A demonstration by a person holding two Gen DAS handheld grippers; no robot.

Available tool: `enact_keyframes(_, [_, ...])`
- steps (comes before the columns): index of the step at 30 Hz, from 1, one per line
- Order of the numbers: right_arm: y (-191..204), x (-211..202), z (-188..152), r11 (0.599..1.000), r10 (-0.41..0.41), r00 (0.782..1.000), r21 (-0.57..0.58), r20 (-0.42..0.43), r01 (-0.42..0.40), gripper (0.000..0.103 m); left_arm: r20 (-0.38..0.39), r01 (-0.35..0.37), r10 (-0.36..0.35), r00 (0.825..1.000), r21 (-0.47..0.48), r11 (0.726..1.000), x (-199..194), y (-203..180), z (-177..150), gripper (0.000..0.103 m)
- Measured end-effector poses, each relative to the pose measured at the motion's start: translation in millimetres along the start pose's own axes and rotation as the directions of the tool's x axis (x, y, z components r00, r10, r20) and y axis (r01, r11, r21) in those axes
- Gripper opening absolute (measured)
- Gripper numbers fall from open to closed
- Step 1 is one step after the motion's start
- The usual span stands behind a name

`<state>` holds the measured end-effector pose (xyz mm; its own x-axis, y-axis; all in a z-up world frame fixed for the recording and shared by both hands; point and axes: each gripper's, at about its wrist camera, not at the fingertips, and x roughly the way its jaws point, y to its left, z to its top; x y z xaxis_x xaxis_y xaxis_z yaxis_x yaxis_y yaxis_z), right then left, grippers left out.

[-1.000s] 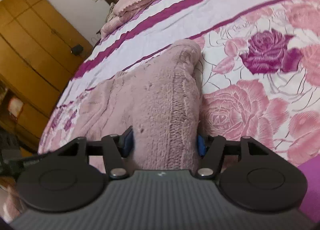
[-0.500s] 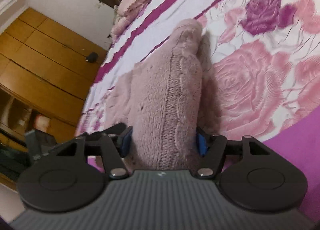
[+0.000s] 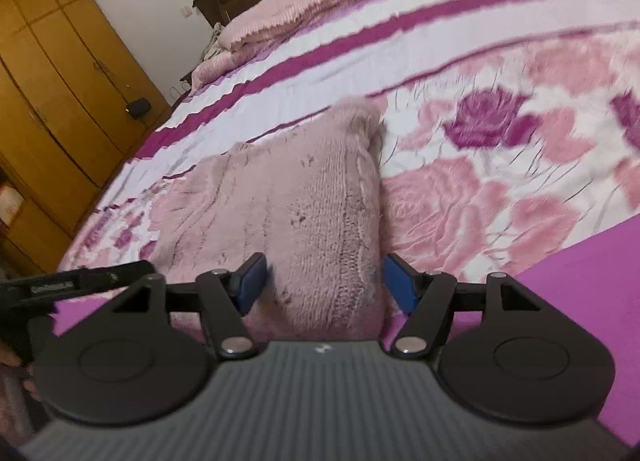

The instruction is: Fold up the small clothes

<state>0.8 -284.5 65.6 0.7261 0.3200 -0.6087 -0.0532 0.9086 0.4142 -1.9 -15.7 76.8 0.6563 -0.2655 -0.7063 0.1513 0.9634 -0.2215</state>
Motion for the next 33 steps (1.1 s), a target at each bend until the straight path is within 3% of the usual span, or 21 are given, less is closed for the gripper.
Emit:
enact_keyframes(4, [11.1, -15.0, -6.6, 0.996, -0.024, 0.999, -0.085, 0.034, 0.027, 0.077, 0.020, -0.073, 0.073, 0.997, 0.033, 0.997, -15.2, -13.8, -13.0, 0.074])
enact_keyframes(9, [17.8, -24.4, -18.5, 0.992, -0.030, 0.999, -0.121, 0.034, 0.034, 0.078, 0.047, -0.125, 0.122, 0.991, 0.067, 0.990, -23.9, -26.0, -31.8, 0.092])
enact_keyframes(15, [24.0, -21.6, -43.3, 0.972, -0.108, 0.994, -0.208, 0.033, 0.113, 0.079, -0.001, -0.138, 0.139, 0.990, 0.099, 0.985, -7.8, -41.6, -56.6, 0.093])
enact_keyframes(17, [25.8, -17.1, -53.0, 0.958, -0.148, 0.989, -0.242, 0.028, 0.151, 0.087, -0.014, -0.153, 0.156, 0.988, 0.107, 0.982, -0.2, -45.2, -63.9, 0.093])
enact_keyframes(20, [23.7, -9.4, -62.7, 0.951, -0.179, 0.984, -0.254, 0.007, 0.174, 0.087, -0.041, -0.179, 0.184, 0.982, 0.105, 0.978, 10.1, -47.4, -72.2, 0.093])
enact_keyframes(33, [27.9, 2.9, -68.9, 0.930, -0.233, 0.973, -0.293, 0.002, 0.223, 0.087, -0.043, -0.192, 0.197, 0.979, 0.103, 0.976, 20.2, -42.2, -81.4, 0.095])
